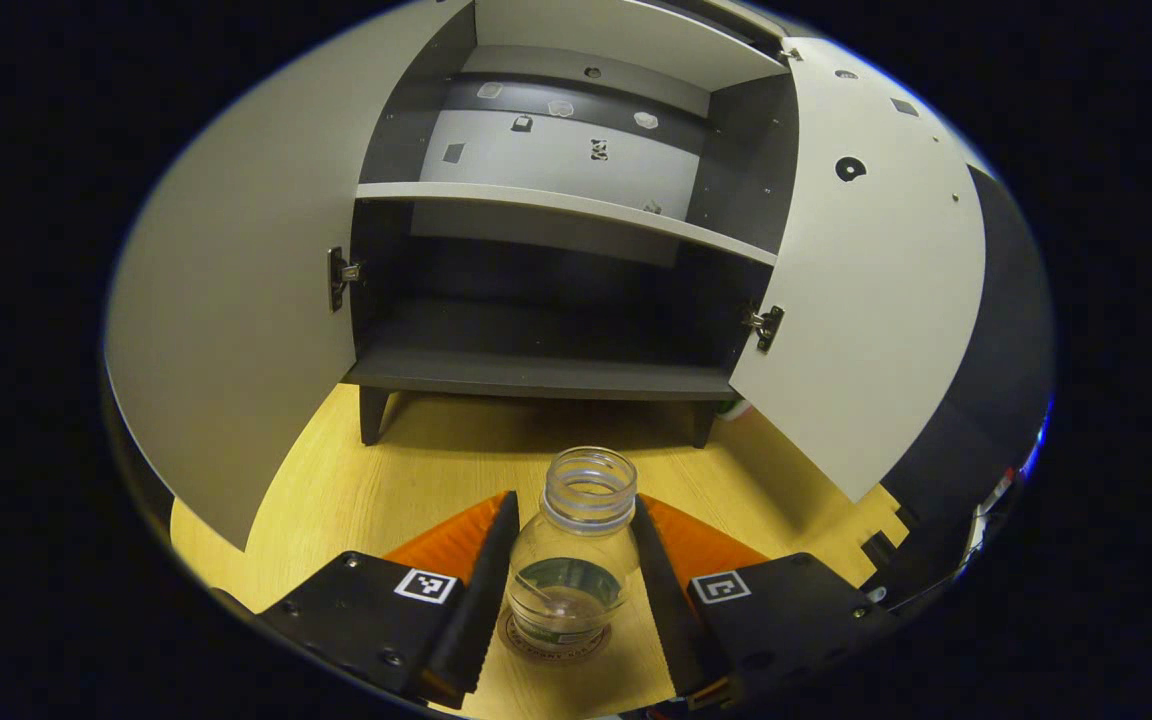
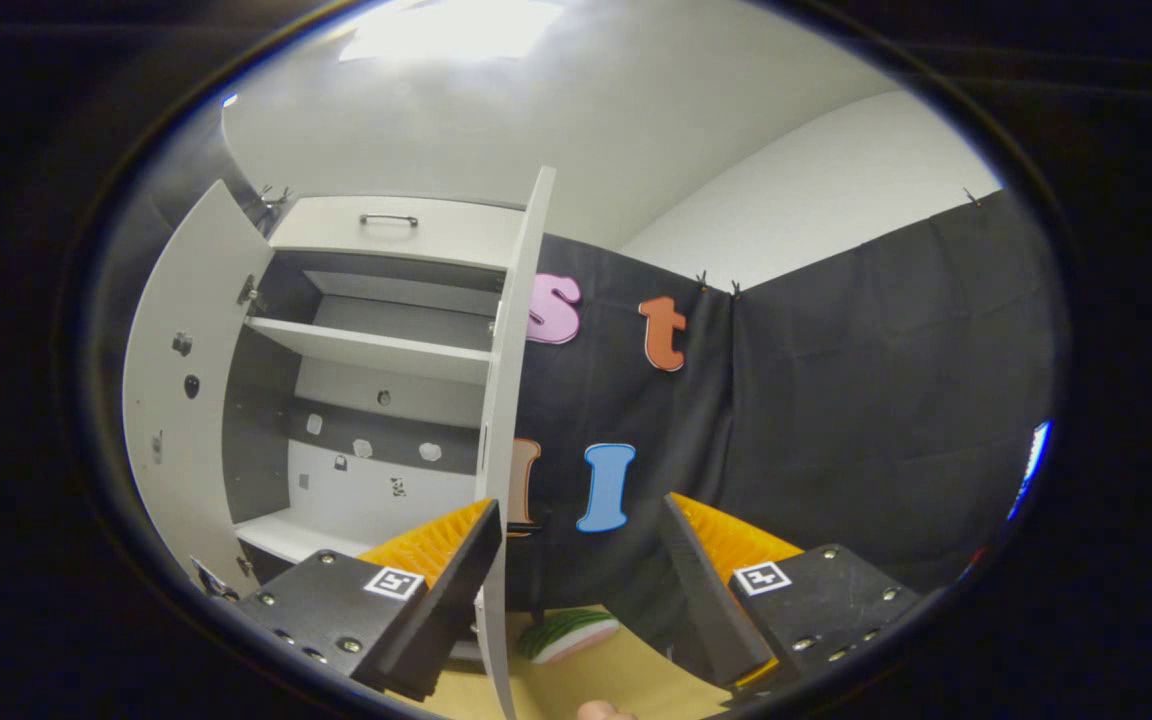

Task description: Grasp the bottle in the cabinet with the left hand and place it on the coaster, then close the right door with the right hand and the left door with the left hand.

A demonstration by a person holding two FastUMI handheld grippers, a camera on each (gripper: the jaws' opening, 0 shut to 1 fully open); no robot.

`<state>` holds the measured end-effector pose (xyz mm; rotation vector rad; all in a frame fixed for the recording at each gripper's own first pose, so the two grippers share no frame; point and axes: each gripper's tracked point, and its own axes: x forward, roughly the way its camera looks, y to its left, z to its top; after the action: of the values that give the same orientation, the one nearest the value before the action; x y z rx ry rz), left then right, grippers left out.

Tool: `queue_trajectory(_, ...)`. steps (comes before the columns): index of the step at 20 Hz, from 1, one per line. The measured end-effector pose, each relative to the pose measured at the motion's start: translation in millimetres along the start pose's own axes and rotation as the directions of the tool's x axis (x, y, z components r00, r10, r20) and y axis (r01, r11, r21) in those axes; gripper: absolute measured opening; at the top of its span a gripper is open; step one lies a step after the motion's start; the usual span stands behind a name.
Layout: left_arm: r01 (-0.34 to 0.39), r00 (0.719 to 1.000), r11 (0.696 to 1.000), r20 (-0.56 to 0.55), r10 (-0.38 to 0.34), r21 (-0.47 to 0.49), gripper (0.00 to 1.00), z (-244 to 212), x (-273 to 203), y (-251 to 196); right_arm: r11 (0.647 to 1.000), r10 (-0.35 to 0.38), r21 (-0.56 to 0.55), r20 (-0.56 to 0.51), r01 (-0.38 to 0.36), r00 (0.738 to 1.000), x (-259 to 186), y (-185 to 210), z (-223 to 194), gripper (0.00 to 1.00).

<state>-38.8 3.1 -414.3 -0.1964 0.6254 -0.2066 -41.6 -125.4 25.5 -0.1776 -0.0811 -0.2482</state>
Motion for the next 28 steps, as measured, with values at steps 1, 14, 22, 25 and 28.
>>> queue_trajectory(1, 0.0, 1.0, 1.0, -0.002, 0.0, -0.001, 0.71, -1, -3, 0, 1.0, 0.001, 0.002, -0.002, -0.001, 1.0, 0, 1, 0, 0.97)
queue_trajectory(14, -0.004, 0.998, 1.0, -0.06, 0.004, 0.0, 0.89, -20, -14, -7, 1.0, 0.019, 0.0, -0.007, -0.019, 1.0, 1, 6, -3, 0.97)
queue_trajectory(22, 0.013, 1.0, 0.999, 0.017, -0.014, 0.032, 0.89, 21, -33, -19, 1.0, 0.017, 0.002, -0.017, -0.017, 1.0, 2, 5, -7, 0.97)
queue_trajectory(25, 0.012, 0.996, 0.998, 0.084, -0.017, 0.056, 0.89, 57, -51, -27, 1.0, 0.017, 0.009, -0.02, -0.016, 1.0, 4, 5, -11, 0.96)
queue_trajectory(28, -0.014, 0.986, 0.997, 0.165, 0.001, 0.075, 0.89, 103, -74, -33, 1.0, 0.018, 0.015, -0.026, -0.018, 1.0, 10, 5, -15, 0.97)
